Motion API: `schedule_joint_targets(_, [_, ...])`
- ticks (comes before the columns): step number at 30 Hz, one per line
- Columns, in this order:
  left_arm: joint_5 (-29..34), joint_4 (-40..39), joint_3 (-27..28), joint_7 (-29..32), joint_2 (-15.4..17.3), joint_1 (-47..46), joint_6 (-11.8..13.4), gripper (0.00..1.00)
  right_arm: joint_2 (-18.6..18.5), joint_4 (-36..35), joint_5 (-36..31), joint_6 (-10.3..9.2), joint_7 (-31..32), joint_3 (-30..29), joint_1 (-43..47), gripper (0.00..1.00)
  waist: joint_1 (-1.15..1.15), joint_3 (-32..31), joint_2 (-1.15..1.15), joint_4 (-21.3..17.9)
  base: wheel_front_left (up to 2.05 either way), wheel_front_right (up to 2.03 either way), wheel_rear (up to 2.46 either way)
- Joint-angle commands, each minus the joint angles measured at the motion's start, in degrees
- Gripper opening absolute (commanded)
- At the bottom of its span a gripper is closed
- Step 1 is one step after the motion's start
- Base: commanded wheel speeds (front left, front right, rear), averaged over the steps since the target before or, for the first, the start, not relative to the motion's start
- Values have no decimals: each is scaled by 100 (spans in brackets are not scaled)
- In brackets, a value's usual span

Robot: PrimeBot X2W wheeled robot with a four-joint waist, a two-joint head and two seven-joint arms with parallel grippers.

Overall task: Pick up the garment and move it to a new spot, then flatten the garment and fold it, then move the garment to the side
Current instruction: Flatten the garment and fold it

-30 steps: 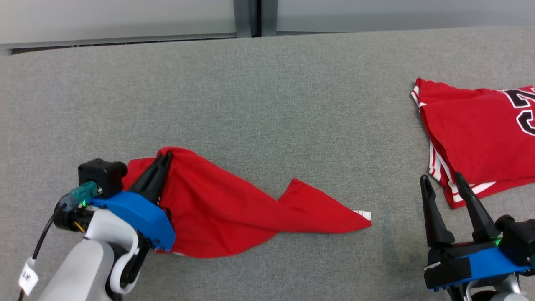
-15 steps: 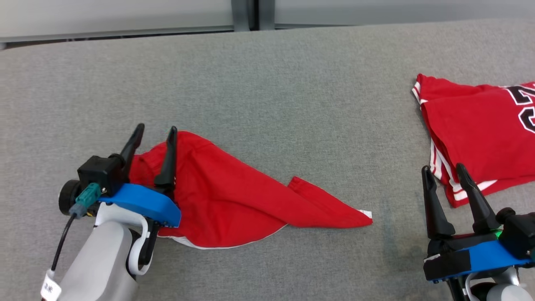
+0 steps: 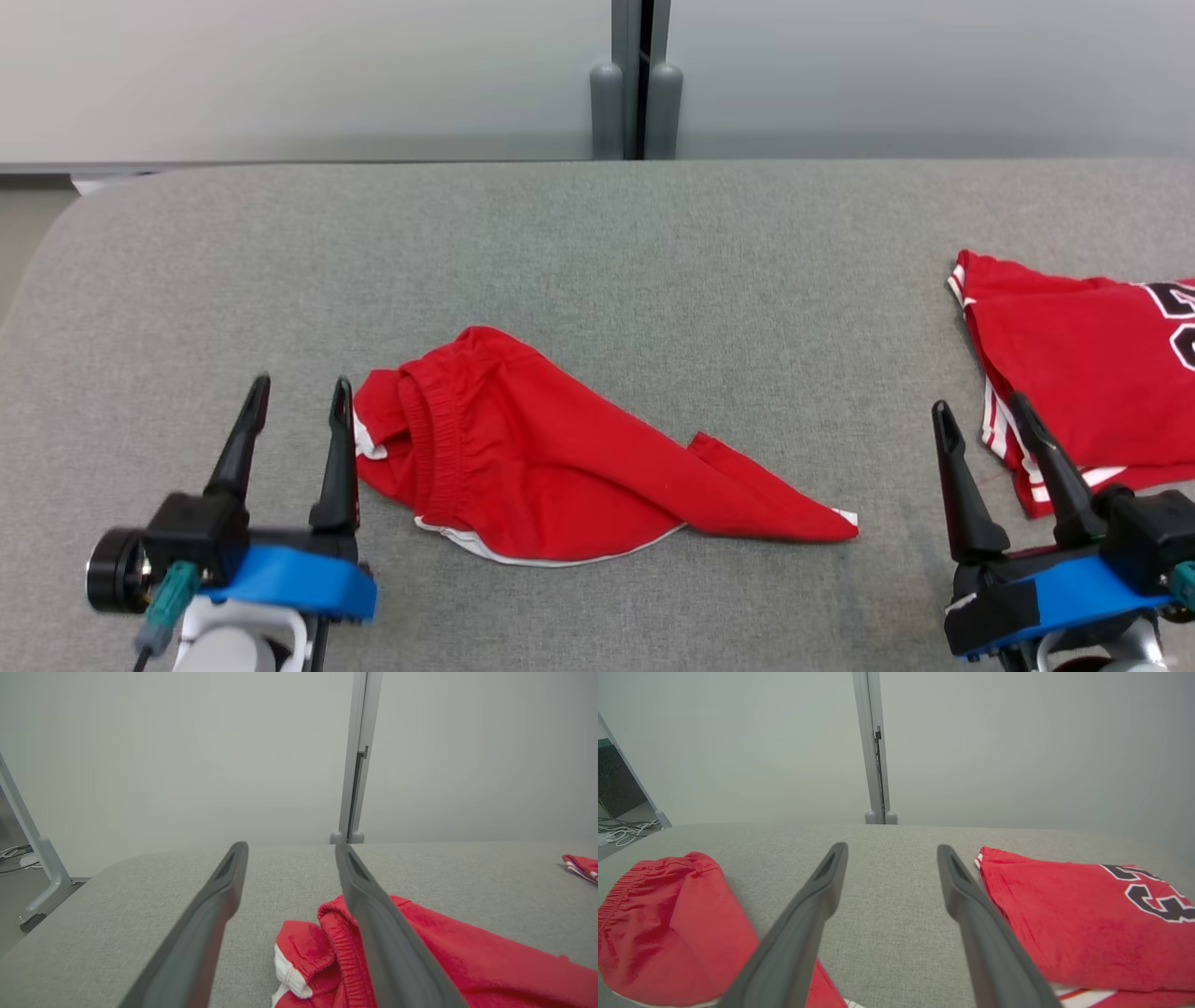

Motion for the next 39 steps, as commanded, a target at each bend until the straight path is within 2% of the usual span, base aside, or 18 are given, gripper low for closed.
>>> schedule_joint_targets(1, [25, -53, 36, -19, 45, 87, 27, 100, -1, -32, -32, 0, 38, 6, 78, 100, 1, -54, 0, -5, 0, 0, 0])
schedule_joint_targets(8, [14, -374, -10, 71, 187, 705, 111, 100, -1, -115, 15, 0, 173, -7, 366, 100, 1, -318, 0, 45, 0, 0, 0])
schedule_joint_targets(21, [-35, -643, -72, 199, 265, 870, 167, 100, -1, -237, 54, 0, 253, 23, 456, 100, 1, -373, 0, 15, 0, 0, 0])
schedule_joint_targets(27, [-141, -545, -398, 538, 213, 591, -195, 100, -1, -260, 56, 0, 278, 65, 370, 100, 1, -233, 0, -11, 0, 0, 0])
schedule_joint_targets(33, [-318, 58, -781, 1126, 130, 268, -627, 100, -1, -201, 109, 0, 229, 112, 259, 100, 1, -1, 0, -121, 0, 0, 0])
schedule_joint_targets(39, [-474, 462, -964, 1404, 62, 41, -855, 98, -1, -129, 129, 0, 166, 92, 188, 100, 1, 151, 0, -208, 0, 0, 0])
